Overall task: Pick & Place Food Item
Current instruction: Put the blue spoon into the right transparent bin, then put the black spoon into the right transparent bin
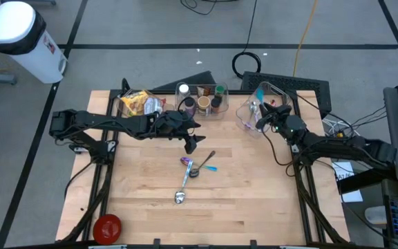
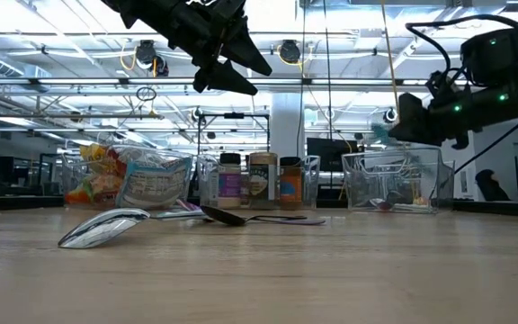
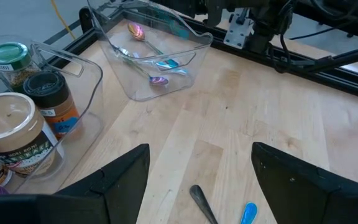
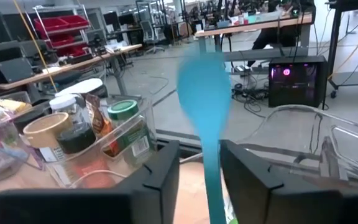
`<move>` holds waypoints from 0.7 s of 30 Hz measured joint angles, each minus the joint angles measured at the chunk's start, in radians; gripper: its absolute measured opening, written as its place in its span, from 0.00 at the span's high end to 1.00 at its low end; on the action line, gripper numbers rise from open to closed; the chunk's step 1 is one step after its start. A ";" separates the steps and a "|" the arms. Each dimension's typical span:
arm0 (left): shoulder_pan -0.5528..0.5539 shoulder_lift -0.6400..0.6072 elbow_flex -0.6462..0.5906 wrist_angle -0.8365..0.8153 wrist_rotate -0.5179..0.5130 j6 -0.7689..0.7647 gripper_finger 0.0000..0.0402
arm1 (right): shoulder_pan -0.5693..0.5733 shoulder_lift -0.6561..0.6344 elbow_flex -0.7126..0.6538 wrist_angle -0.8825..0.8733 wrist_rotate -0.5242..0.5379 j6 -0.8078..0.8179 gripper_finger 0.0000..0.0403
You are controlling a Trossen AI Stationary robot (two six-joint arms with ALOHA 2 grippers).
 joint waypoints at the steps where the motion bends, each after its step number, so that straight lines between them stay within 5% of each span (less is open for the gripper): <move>1: 0.000 0.000 0.000 0.000 0.000 0.000 0.29 | 0.000 0.003 0.000 0.000 0.000 0.000 0.71; 11: 0.000 0.000 0.000 0.000 0.000 0.000 0.29 | 0.004 0.010 -0.002 0.024 -0.030 0.004 0.50; 21: 0.000 0.000 0.000 0.000 0.000 0.000 0.29 | 0.205 0.015 0.097 0.162 -0.523 0.047 0.47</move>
